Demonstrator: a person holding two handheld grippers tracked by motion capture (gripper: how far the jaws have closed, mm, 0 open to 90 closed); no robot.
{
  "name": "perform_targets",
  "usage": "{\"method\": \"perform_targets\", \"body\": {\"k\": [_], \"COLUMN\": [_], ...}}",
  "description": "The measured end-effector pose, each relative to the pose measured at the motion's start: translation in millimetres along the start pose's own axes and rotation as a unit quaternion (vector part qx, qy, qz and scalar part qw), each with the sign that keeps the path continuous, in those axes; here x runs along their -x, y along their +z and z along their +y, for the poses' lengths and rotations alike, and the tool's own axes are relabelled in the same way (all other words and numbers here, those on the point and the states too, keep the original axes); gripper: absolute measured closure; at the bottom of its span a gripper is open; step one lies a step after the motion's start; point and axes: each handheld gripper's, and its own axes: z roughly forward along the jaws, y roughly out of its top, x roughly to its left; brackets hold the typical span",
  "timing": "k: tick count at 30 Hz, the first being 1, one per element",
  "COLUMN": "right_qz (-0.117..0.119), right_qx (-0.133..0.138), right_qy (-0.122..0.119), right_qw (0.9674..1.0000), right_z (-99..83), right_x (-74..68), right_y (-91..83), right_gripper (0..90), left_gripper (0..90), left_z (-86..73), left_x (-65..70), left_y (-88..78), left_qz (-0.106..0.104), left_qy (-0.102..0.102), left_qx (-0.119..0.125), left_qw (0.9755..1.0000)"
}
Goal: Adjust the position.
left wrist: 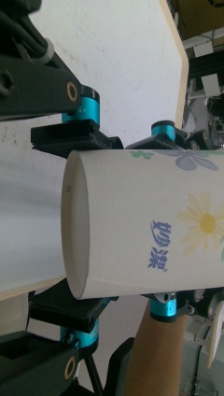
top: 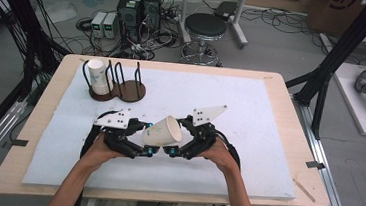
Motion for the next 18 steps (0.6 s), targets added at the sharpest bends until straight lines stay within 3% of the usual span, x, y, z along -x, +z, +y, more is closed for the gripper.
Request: {"method": "perform_targets", "body": {"k": [8, 18], "right_qz": [0.006, 0.012], "right_qx": [0.009, 0.015], "right_qy": [0.001, -0.012], "right_qw": [0.9999, 0.9997], "right_z": [0.8, 2.1], "right_x": [-0.1, -2.7], "right_y": [1.1, -0.4], "right_gripper": [17.2, 27.6], "left_gripper": [36.4, 36.6], "left_z": [-0.7, -4.1], "left_x": [1.1, 1.7], "left_y": [5.6, 8.6], "left_qz": [-0.006, -0.011], "left_qy": [0.001, -0.001], "left_qx": [-0.01, -0.016], "left_qw": [0.9999, 0.9998]}}
